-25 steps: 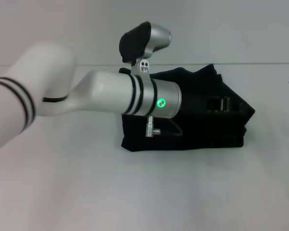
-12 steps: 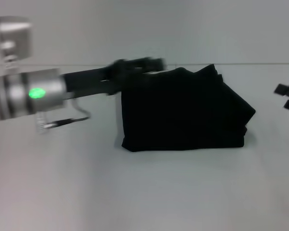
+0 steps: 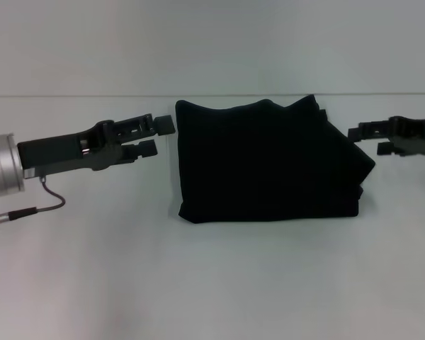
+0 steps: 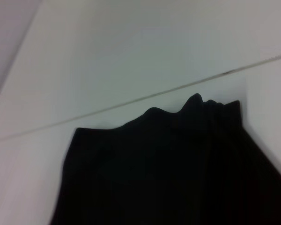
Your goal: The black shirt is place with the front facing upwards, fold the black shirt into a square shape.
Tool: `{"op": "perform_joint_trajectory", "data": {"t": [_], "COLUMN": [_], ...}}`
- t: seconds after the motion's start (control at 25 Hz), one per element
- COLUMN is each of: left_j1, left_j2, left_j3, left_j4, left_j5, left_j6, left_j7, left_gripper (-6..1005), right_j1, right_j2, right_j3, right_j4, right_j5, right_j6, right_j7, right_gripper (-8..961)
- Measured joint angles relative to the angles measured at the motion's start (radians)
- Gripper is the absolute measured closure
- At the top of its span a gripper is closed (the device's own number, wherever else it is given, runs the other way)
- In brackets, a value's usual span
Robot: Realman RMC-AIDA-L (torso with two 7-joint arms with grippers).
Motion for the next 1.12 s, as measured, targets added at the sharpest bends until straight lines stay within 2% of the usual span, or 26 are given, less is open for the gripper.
{"op": "perform_joint_trajectory", "data": {"t": [0.12,0.36,0.56,0.76,1.12], "left_j1": [0.002,0.001,0.002,0.004,0.007], "left_j2": [-0.001,-0.004,-0.01,-0.011,-0.013], "left_j3": [-0.003,-0.003,-0.003,-0.003,-0.004], "left_j4": [0.008,0.015,0.016,0.014,0.009], "left_j5": [0.002,0.002,0.002,-0.002,-0.005], "left_j6": [0.001,0.002,-0.005,-0.01,-0.014], "left_j7": [0.001,0.002,0.005,0.012,0.014], "left_gripper": [63,63,63,63,62], "right_j1": [0.051,0.103,0.108,0.11,0.119], "right_j2": [0.004,0.032,0.066,0.098,0.116], "right_j3": [-0.055,-0.141,-0.165,-0.192,-0.215], "right_j4": [0.003,0.046,0.095,0.101,0.126], "right_j5": [-0.055,-0.076,-0.081,-0.081,-0.081], "right_j6": [0.043,0.136,0.262,0.322,0.368], "right_j7": [0.056,0.091,0.088,0.085,0.085], "right_gripper": [205,208,210,213,217]}}
